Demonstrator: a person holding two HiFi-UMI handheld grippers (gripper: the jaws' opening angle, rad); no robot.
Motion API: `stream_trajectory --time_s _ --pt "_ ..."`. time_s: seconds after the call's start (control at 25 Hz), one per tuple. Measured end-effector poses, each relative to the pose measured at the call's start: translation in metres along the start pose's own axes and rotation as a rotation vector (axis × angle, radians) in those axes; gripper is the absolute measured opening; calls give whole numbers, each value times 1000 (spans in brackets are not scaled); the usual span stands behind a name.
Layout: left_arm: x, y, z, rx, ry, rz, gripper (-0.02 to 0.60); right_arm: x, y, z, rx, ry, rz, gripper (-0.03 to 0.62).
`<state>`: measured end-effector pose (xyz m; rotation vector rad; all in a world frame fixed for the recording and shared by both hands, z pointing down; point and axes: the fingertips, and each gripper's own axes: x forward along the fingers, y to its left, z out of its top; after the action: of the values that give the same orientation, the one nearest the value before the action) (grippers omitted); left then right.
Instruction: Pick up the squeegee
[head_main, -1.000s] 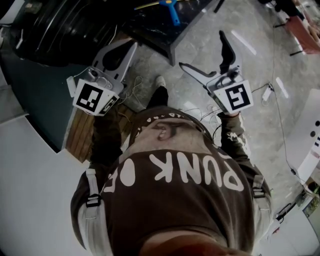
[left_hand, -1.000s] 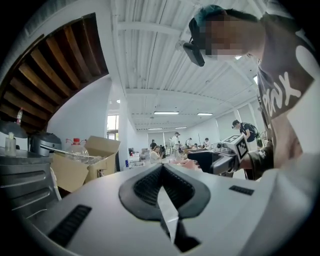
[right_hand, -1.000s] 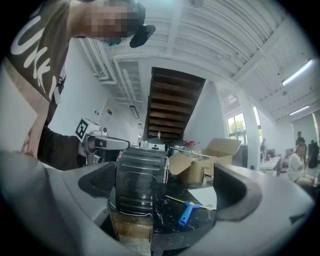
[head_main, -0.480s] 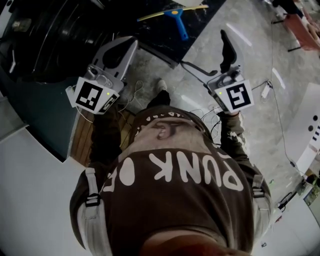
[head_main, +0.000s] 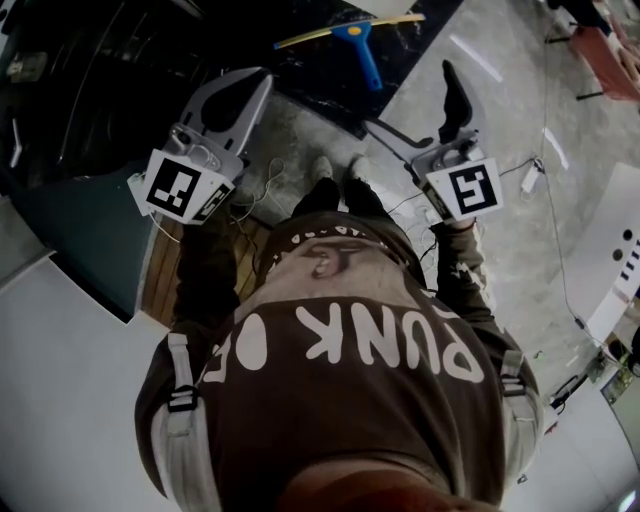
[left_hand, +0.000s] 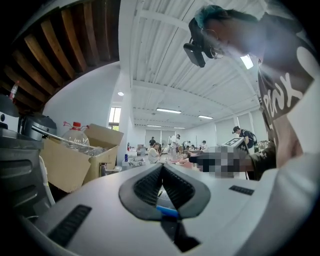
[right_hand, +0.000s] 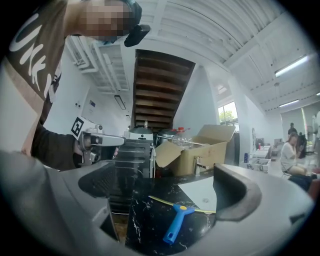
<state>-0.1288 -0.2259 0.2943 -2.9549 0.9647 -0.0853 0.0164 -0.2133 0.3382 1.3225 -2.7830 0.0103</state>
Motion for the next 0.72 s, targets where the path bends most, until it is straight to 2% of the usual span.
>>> stream_trajectory --time_s 0.28,0.72 --pt "15 11 -8 -5 24 53 3 24 -29 -31 -1 35 -7 595" --pt "32 15 -14 -11 50 59 3 57 -53 -110 45 165 -35 594"
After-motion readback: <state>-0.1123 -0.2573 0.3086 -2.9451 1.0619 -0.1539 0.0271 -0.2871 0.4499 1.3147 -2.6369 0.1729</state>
